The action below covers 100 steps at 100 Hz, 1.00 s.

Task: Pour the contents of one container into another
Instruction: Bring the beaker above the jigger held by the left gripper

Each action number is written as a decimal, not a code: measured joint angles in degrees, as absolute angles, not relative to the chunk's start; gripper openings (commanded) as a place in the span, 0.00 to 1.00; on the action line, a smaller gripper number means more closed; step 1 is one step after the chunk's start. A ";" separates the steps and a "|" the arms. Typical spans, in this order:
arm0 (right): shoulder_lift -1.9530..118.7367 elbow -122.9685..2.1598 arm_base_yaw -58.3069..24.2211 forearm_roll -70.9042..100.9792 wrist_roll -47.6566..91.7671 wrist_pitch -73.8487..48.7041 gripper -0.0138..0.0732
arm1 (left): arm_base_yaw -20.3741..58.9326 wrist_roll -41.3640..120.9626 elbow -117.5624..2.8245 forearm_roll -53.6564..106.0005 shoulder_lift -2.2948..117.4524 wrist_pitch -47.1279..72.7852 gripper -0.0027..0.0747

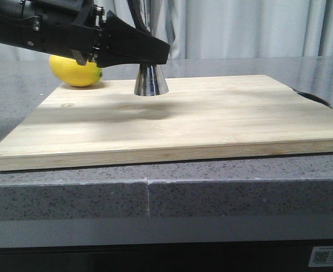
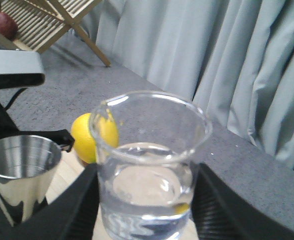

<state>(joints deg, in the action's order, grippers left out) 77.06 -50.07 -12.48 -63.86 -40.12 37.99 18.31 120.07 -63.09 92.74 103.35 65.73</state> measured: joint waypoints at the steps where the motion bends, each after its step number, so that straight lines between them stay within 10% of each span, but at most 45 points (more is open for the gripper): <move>1: 77.06 -50.07 -12.59 -63.97 -40.12 37.99 0.37 | 18.31 119.93 -63.09 92.74 103.35 65.73 0.02; 100: 76.98 -54.75 -15.28 -77.31 -44.73 33.99 0.37 | 20.54 119.61 -63.09 92.17 103.35 66.39 0.02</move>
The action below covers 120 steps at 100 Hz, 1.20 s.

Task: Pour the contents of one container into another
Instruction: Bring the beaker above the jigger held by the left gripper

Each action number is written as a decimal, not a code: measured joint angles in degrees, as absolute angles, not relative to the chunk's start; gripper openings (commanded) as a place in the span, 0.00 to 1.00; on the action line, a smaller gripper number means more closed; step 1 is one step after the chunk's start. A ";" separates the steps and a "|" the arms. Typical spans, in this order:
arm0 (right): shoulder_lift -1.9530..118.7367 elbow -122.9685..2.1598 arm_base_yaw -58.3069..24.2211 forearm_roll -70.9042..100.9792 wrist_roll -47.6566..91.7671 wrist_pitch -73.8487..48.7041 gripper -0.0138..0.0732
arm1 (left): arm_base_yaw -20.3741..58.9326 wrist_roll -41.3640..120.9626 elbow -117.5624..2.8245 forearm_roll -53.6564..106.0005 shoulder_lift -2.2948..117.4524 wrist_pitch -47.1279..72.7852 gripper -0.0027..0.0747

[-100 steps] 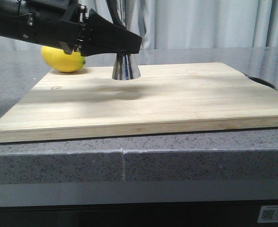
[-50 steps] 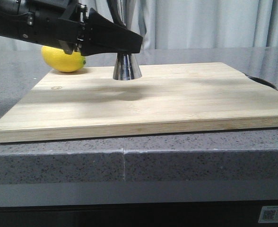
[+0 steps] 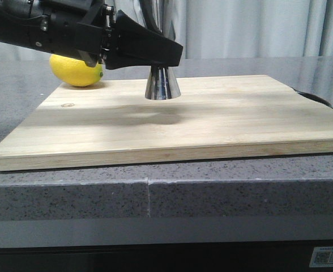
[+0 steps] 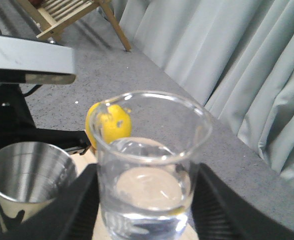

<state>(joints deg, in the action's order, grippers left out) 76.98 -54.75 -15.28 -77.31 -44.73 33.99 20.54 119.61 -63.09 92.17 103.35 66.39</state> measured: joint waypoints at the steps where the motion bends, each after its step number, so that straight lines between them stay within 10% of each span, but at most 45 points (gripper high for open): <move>1: 76.98 -54.75 -15.28 -77.43 -44.75 33.99 0.37 | 20.54 119.61 -63.09 92.17 103.35 66.39 0.02; 120: 77.08 -55.71 -15.28 -88.53 -45.06 35.98 0.37 | 20.54 119.24 -63.09 90.77 103.35 66.39 0.02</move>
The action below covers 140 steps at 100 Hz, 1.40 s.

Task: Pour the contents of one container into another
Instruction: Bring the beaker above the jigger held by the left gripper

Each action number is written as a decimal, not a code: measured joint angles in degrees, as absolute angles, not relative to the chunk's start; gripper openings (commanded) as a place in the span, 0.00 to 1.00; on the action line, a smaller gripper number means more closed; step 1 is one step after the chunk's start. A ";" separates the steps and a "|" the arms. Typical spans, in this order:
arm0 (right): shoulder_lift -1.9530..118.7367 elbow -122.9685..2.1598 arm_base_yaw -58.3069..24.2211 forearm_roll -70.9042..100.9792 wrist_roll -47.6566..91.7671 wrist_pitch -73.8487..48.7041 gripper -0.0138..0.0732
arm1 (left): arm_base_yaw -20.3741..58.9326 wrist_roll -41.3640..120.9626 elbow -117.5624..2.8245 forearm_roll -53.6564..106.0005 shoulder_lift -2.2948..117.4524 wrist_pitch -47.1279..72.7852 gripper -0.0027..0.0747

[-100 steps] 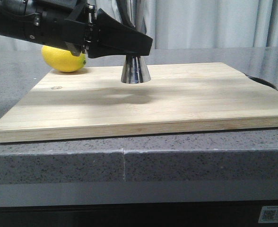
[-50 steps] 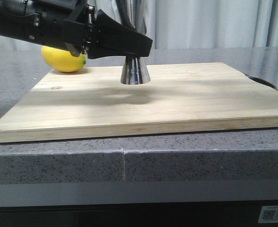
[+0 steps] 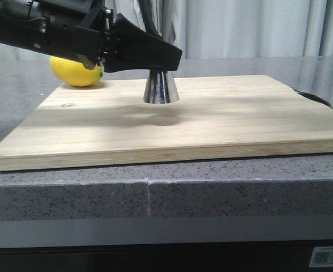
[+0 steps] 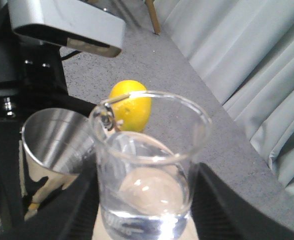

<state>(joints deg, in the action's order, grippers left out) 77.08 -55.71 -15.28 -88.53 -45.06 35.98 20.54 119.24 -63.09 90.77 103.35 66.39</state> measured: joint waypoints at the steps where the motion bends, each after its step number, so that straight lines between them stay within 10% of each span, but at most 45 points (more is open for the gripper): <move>1: 77.08 -55.72 -15.28 -88.68 -45.06 35.98 0.37 | 20.54 119.24 -63.09 90.67 103.35 66.39 0.02; 140: 77.08 -57.83 -15.28 -98.89 -46.52 36.10 0.37 | 20.54 118.83 -63.09 90.33 103.35 66.39 0.02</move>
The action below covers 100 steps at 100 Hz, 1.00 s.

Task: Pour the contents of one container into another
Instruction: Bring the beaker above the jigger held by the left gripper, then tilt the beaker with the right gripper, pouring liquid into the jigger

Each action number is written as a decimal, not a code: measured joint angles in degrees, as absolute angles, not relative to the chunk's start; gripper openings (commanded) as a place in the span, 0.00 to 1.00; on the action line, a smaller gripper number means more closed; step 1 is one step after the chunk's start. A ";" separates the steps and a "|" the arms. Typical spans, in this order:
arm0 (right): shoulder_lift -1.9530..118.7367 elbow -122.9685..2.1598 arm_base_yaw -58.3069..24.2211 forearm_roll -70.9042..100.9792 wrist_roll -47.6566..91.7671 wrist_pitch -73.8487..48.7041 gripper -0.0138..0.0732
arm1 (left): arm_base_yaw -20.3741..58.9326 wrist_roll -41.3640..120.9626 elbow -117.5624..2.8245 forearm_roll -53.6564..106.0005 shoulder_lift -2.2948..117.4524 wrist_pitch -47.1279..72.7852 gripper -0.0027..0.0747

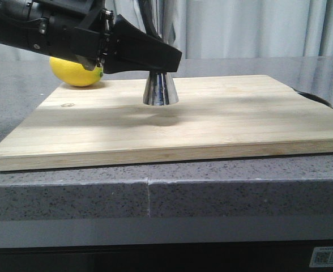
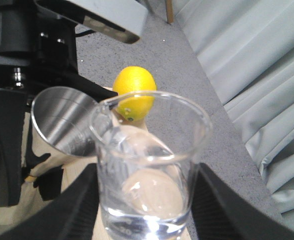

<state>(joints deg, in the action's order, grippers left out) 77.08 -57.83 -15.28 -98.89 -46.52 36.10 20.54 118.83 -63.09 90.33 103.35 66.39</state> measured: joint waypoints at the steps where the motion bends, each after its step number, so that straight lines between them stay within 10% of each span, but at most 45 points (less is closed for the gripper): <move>1: 77.08 -57.83 -15.28 -98.89 -46.52 36.10 0.37 | 20.54 118.83 -63.09 90.33 103.35 66.39 0.02; 100: 77.08 -59.58 -16.89 -105.32 -46.52 36.08 0.37 | 21.78 118.25 -63.09 89.23 103.35 66.39 0.02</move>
<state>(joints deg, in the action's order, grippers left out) 77.08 -59.58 -16.89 -105.32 -46.52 36.08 21.78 118.25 -63.09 89.23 103.35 66.39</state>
